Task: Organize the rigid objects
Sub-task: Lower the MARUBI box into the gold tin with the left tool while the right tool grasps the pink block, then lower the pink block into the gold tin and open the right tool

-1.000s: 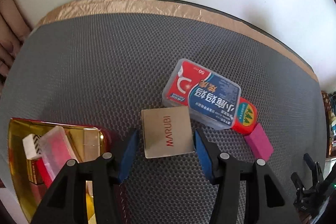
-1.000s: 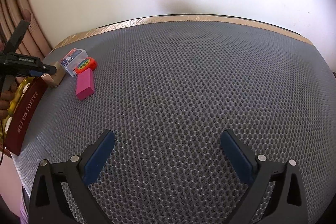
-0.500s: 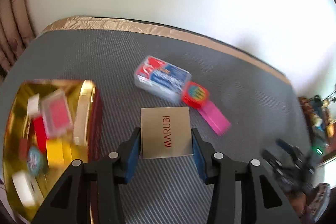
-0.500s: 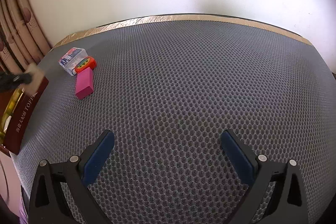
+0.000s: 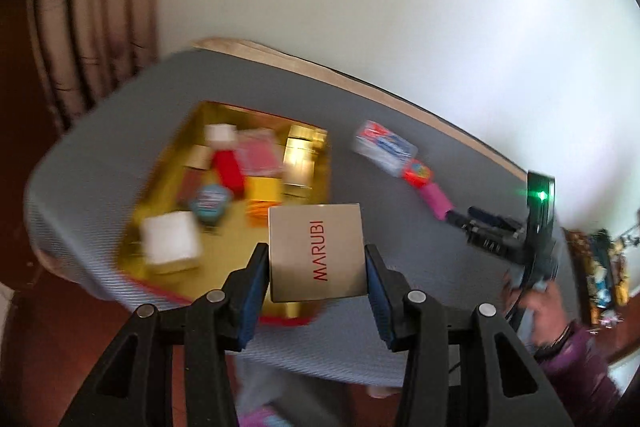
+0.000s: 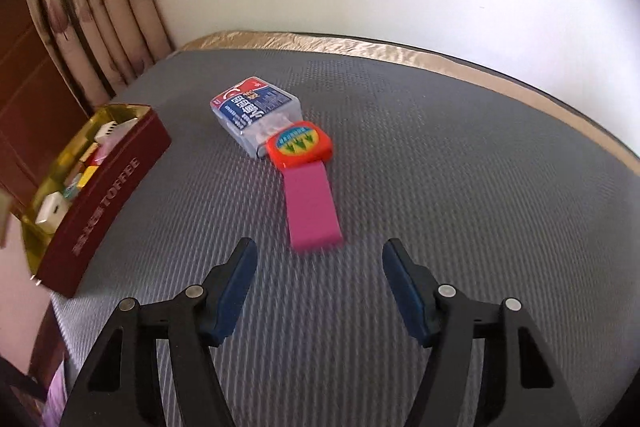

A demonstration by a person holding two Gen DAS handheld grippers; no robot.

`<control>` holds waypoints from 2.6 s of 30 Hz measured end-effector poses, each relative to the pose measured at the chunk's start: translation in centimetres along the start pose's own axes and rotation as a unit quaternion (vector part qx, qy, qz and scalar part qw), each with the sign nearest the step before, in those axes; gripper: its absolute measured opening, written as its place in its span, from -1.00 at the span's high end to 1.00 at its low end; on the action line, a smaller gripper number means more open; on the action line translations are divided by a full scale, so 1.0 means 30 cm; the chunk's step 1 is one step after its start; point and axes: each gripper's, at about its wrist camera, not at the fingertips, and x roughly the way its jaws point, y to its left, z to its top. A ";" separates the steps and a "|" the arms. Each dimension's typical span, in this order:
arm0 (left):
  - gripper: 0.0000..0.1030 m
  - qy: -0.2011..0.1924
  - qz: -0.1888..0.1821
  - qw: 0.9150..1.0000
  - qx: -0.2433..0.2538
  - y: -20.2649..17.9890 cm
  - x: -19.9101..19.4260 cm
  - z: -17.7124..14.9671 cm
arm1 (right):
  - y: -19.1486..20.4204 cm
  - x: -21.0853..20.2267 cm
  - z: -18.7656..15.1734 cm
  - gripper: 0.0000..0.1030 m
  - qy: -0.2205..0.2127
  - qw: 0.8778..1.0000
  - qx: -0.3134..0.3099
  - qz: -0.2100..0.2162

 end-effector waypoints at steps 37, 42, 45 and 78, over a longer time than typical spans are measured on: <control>0.07 -0.030 0.146 0.988 0.030 0.101 0.068 -0.053 | 0.089 -0.142 0.035 0.48 -0.004 0.998 0.018 0.063; -0.05 -0.079 0.180 0.979 -0.042 0.190 -0.080 -0.117 | 0.272 -0.220 0.103 0.48 -0.019 0.991 -0.009 0.129; -0.07 -0.094 0.189 0.975 -0.072 0.244 -0.126 -0.149 | 0.405 -0.225 0.137 0.48 -0.010 0.986 -0.027 0.164; -0.07 -0.041 0.142 0.986 -0.072 0.282 -0.054 -0.199 | 0.838 0.177 0.238 0.47 0.079 0.990 -0.057 0.102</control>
